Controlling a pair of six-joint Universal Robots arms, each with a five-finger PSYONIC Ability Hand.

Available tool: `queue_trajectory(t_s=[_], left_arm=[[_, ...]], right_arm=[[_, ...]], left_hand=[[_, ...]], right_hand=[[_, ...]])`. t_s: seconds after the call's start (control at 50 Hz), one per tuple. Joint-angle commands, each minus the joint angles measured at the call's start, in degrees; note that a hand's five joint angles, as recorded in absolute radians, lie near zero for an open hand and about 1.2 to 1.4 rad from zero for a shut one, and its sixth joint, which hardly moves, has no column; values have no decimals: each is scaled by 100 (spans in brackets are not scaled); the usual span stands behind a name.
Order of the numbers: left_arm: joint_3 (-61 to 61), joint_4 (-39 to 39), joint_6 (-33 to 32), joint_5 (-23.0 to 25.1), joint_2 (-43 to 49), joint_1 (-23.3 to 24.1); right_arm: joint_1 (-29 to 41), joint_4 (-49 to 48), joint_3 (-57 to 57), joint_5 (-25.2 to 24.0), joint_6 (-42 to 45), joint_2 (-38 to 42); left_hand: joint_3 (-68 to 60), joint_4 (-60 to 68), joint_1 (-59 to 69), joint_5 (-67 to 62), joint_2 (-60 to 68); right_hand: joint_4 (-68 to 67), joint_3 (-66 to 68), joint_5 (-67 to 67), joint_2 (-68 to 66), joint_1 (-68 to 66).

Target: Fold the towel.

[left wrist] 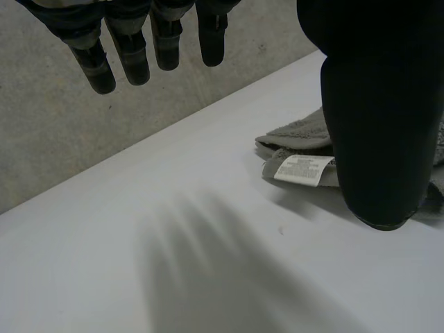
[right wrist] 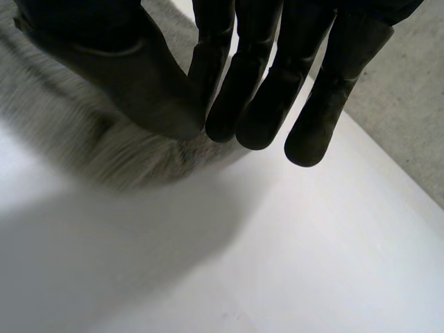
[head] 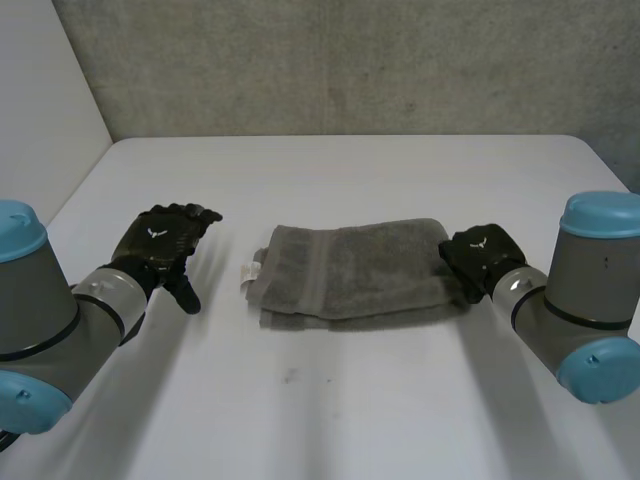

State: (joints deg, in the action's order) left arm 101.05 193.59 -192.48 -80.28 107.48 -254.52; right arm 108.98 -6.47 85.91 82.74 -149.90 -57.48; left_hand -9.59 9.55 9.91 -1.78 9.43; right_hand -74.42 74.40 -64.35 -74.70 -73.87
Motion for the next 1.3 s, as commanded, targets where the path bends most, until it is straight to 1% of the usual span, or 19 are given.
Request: queue_trajectory(t_s=[0.02, 0.28, 0.34, 0.38, 0.44, 0.46, 0.66, 0.76, 0.8, 0.86, 0.94, 1.04, 1.08, 1.1, 1.12, 1.16, 1.2, 1.24, 1.3], left_arm=[[20, -6, 0, 4, 1, -1], [28, -6, 0, 4, 1, -1], [28, -6, 0, 4, 1, -1], [28, -6, 0, 4, -8, 8], [28, -6, 0, 4, 1, -1], [28, -6, 0, 4, 1, -1], [28, -6, 0, 4, -8, -1], [11, -6, 0, -5, -8, -10], [-7, -15, 9, -14, -43, -19], [-42, -15, 26, -23, -148, -28], [-103, -15, 53, -32, -219, -28], [-244, -24, 264, -32, -298, -19], [-401, -50, 447, -49, -298, -10], [-402, -50, 448, -49, -298, -10], [-489, -59, 535, -49, -298, -1], [-586, -59, 606, -49, -298, 7], [-710, -67, 668, -58, -289, 8], [-929, -129, 738, -67, -228, 77], [-1035, -191, 773, -67, -193, 166]], right_arm=[[106, 102, -136, 32, -49, 9], [80, 102, 66, -3, -163, 176], [71, 41, 119, -12, -365, 176], [62, 32, 84, -3, -531, 159], [53, 32, 49, -3, -567, 150], [53, 32, 23, 6, -576, 124], [194, 155, -944, 14, -374, 114], [1091, 682, -2052, -153, 171, 457], [1826, 1129, -3014, -380, 547, 955], [2371, 1603, -3815, -678, 838, 1518], [2732, 2043, -4483, -812, 1084, 2124], [3033, 2519, -5233, -636, 1331, 2734], [3016, 2581, -5365, -278, 1227, 2708], [3015, 2581, -5365, -276, 1226, 2707], [2981, 2546, -5357, -41, 1061, 2603], [2911, 2494, -5339, 136, 728, 2445], [2778, 2432, -5233, 269, 233, 2241], [2393, 2370, -4779, 313, -826, 1769], [2251, 2335, -4495, 313, -1244, 1547]], left_hand=[[-41, 45, 9, 178, 57], [-41, 45, 9, 178, 57], [-41, 45, 9, 178, 57], [-41, 45, 9, 178, 57], [-41, 45, 9, 178, 57], [-41, 45, 9, 178, 57], [-41, 45, 9, 178, 57], [-41, 45, 9, 178, 57], [-41, 45, 9, 178, 57], [-41, 45, 9, 178, 57], [-41, 45, 9, 178, 57], [-41, 45, 9, 178, 57], [-41, 45, 9, 178, 57], [-41, 45, 9, 178, 57], [-41, 45, 9, 178, 57], [-41, 45, 9, 178, 57], [-46, 50, 14, 173, 62], [-63, 67, 31, 157, 78], [-80, 83, 48, 140, 95]], right_hand=[[4718, -4716, 4711, 4746, 4662], [4600, -4598, 4594, 4629, 4545], [3641, -3640, 3635, 3670, 3586], [1532, -1530, 1525, 1561, 1477], [681, -679, 674, 709, 626], [-302, 303, -308, -273, -357], [-558, 560, -565, -530, -613], [-558, 560, -565, -530, -613], [-558, 560, -565, -530, -613], [-558, 560, -565, -530, -613], [-558, 560, -565, -530, -613], [-558, 560, -565, -530, -613], [4370, -4368, 4364, 4399, 4315], [4398, -4396, 4391, 4426, 4343], [5697, -5695, 5691, 5726, 5642], [6442, -6440, 6435, 6470, 6387], [6442, -6440, 6435, 6470, 6387], [6442, -6440, 6435, 6470, 6387], [6442, -6440, 6435, 6470, 6387]])
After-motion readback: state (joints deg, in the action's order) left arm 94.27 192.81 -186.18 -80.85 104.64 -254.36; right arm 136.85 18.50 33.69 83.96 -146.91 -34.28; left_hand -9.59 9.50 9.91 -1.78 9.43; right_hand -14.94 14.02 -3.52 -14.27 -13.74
